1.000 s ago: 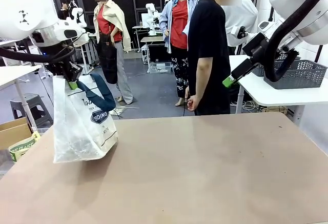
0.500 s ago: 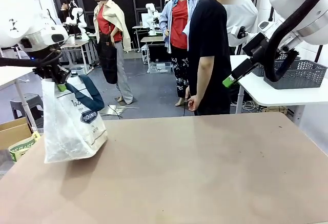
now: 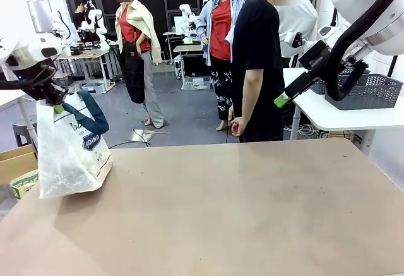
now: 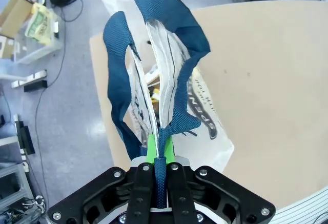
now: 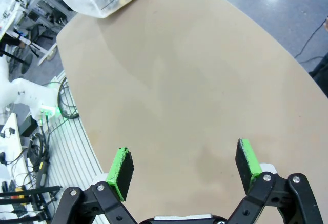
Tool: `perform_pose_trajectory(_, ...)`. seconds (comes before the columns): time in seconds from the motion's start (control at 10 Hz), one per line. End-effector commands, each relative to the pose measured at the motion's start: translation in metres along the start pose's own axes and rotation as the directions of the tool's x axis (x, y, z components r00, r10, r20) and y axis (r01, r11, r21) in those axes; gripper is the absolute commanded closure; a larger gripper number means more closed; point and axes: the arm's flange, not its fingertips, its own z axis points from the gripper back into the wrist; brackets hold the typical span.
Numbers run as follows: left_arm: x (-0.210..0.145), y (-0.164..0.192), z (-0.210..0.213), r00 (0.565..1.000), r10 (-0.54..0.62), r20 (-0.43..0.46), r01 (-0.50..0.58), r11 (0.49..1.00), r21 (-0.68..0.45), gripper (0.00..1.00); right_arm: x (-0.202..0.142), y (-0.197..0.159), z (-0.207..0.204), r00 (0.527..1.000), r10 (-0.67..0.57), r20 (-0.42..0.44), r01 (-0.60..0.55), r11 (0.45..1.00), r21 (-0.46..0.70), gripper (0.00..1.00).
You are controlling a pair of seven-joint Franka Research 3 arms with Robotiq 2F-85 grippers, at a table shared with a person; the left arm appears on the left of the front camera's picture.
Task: Transfer purchased items from the store into the shopping bag.
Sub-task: Move the Reusable shopping bag to the right side of the table.
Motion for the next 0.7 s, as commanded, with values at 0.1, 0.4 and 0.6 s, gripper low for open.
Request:
perform_pose_trajectory(0.1,-0.027,0.032,-0.019,0.999,-0.047,-0.008,0.047,0.999,0.006,1.00,0.001,0.001,0.001,1.000,0.002,-0.001,-0.002,1.000,0.007,0.00)
perform_pose_trajectory(0.4,-0.048,0.035,-0.031,0.995,-0.057,-0.088,0.055,0.998,-0.025,1.00,0.001,0.001,0.001,1.000,0.002,-0.001,-0.002,1.000,0.007,0.00)
perform_pose_trajectory(0.6,-0.040,0.037,-0.033,0.997,-0.029,-0.073,0.029,1.000,-0.006,1.00,0.001,0.001,0.001,1.000,0.002,-0.001,-0.002,1.000,0.007,0.00)
